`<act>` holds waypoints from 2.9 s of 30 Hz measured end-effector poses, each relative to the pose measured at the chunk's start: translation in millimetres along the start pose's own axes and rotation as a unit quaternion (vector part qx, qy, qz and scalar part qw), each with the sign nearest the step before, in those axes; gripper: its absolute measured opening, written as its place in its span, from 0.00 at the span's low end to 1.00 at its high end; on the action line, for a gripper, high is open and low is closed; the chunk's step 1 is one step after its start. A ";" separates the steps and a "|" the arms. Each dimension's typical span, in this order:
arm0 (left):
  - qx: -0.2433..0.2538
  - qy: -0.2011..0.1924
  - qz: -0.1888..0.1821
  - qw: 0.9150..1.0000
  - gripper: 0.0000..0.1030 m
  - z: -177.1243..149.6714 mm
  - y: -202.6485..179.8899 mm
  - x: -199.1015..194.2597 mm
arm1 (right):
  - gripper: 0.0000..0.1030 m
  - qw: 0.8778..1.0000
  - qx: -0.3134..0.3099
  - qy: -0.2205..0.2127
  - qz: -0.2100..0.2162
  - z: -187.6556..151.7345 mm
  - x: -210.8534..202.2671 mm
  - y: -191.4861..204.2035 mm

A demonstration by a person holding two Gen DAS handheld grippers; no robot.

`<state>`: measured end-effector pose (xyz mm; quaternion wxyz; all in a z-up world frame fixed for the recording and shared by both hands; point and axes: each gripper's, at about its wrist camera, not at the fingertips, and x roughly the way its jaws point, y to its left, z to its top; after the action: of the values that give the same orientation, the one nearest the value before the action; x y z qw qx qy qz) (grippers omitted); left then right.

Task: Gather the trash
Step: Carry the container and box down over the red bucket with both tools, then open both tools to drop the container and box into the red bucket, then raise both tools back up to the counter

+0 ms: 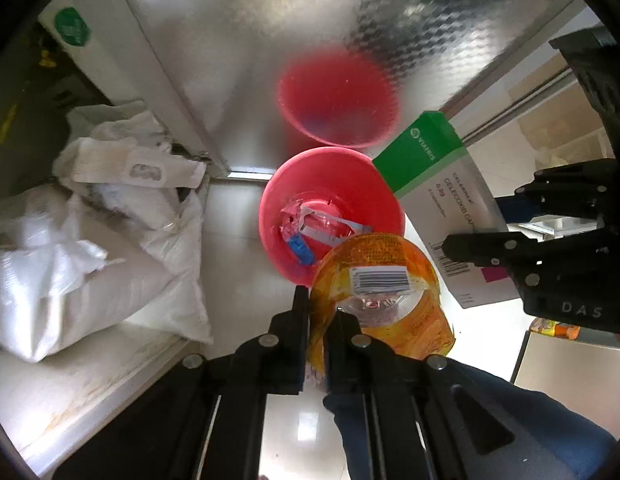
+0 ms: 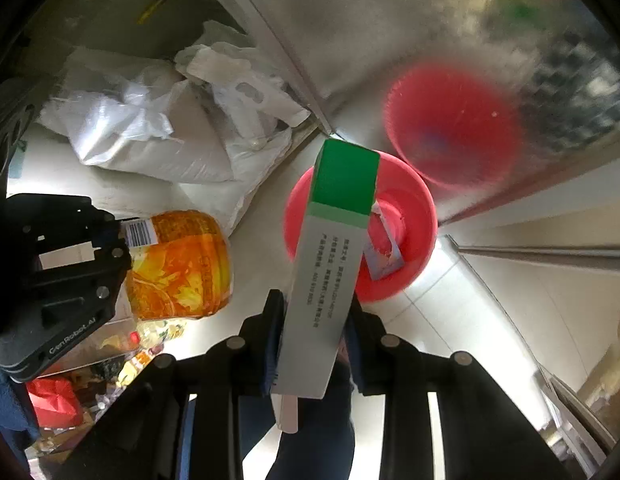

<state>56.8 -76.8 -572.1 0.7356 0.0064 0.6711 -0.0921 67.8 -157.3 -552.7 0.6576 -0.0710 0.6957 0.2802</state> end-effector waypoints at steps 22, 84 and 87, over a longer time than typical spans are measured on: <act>0.004 0.022 -0.002 1.000 0.05 20.8 10.7 50.3 | 0.60 1.000 -0.012 -0.019 0.018 4.4 40.4 -30.9; 0.031 -0.123 -0.006 0.992 0.90 25.5 -46.1 -423.6 | 0.99 0.965 0.104 -0.232 -0.069 -40.5 -418.0 89.3; 0.044 -0.144 0.003 0.989 0.90 28.4 -51.1 -449.3 | 0.99 0.962 0.115 -0.237 -0.071 -41.2 -428.7 91.9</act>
<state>40.4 -73.9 -119.3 0.8238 0.0272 0.5536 -0.1190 42.4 -216.3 -117.0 0.8256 0.0247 0.5406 0.1600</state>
